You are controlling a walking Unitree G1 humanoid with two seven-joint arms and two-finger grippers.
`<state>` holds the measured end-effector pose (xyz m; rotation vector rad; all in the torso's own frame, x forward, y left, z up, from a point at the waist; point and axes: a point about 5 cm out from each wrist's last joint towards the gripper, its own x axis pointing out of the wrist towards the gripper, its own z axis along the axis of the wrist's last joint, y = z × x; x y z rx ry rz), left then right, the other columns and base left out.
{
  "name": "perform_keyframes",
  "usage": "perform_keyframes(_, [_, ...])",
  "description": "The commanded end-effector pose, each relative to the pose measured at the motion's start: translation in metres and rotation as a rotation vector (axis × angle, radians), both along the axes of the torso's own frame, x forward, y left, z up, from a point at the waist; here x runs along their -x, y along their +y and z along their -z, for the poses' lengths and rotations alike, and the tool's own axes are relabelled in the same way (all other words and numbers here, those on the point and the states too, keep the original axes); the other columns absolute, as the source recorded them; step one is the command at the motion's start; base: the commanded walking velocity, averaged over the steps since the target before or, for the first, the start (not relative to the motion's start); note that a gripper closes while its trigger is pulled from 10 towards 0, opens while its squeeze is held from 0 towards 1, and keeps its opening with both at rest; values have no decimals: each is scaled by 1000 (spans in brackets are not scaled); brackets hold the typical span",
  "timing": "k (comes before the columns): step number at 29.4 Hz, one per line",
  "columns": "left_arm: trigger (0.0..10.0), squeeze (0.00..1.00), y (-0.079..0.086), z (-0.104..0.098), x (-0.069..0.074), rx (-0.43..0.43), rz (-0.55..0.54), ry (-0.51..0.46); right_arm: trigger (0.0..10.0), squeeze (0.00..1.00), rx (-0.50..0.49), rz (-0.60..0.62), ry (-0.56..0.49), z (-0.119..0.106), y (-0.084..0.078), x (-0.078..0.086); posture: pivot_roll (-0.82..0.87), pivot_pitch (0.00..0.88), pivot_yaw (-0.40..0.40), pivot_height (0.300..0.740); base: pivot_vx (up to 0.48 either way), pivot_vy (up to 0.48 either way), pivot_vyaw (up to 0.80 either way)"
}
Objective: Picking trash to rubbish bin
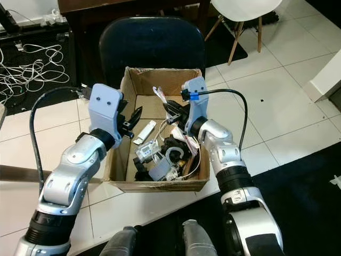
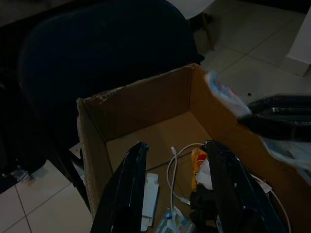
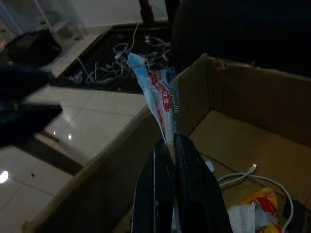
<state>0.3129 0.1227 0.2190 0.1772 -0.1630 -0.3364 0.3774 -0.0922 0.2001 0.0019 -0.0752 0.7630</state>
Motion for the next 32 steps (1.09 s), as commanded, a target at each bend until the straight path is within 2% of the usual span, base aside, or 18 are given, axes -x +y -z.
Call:
perform_keyframes(1, [10000, 0, 3, 3, 0, -5, 3, 12, 10000, 0, 37, -9, -3, 4, -1, -1, 61, 378, -31, 740, 0, 0, 0])
perform_keyframes(6, [10000, 0, 2, 4, -1, -4, 2, 12, 10000, 0, 54, 9, -12, 5, -4, -3, 58, 375, -32, 740, 0, 0, 0])
perform_keyframes(7, [10000, 0, 2, 4, -1, -4, 1, 12, 10000, 98, 59, 14, -11, 5, -5, -4, 58, 375, -32, 740, 0, 0, 0])
perform_keyframes(8, [10000, 0, 2, 4, -1, -3, 0, 11, 10000, 1000, 70, 27, -14, 6, -7, -5, 57, 373, -33, 740, 0, 0, 0])
perform_keyframes(11, [10000, 0, 2, 4, -1, -2, -1, 10, 10000, 1000, 88, 55, -26, 6, -10, -7, 57, 372, -33, 740, 0, 0, 0])
perform_keyframes(12, [10000, 0, 2, 4, -2, -2, -3, 10, 10000, 769, 99, 76, -39, 6, -11, -8, 56, 369, -33, 740, 0, 0, 0])
perform_keyframes(13, [10000, 0, 2, 4, -2, -2, -3, 10, 10000, 769, 99, 76, -39, 6, -11, -8, 56, 369, -33, 740, 0, 0, 0])
perform_keyframes(14, [10000, 0, 2, 4, -2, -1, -7, 8, 10000, 0, 100, 98, -55, 4, -13, -9, 54, 366, -34, 740, 0, 0, 0])
perform_keyframes(20, [10000, 0, 3, 4, -3, 0, -22, 6, 10000, 0, 84, 106, -63, 0, -15, -11, 50, 355, -33, 740, 0, 0, 0])
perform_keyframes(24, [10000, 0, 8, 4, -5, 33, -84, -5, 10000, 0, 64, 121, -116, -12, -20, -11, 39, 313, -37, 740, 0, 0, 0])
perform_keyframes(27, [10000, 0, 15, 3, -6, 101, -164, -17, 10000, 0, -59, 216, -222, -42, -36, -7, 23, 253, -44, 740, 0, 0, 0])
perform_keyframes(28, [10000, 0, 15, 3, -6, 101, -164, -17, 10000, 0, -59, 216, -222, -42, -36, -7, 23, 253, -44, 740, 0, 0, 0])
perform_keyframes(29, [10000, 0, 12, 5, -2, 134, -174, -18, 10000, 0, -124, 304, -276, -54, -52, 0, 19, 210, -44, 740, 0, 0, 0])
perform_keyframes(30, [10000, 0, 12, 5, -2, 134, -174, -18, 10000, 0, -124, 304, -276, -54, -52, 0, 19, 210, -44, 740, 0, 0, 0])
perform_keyframes(32, [10000, 0, 8, 10, 3, 170, -164, 1, 10000, 0, -153, 369, -304, -55, -64, 10, 17, 172, -36, 740, 0, 0, 0])
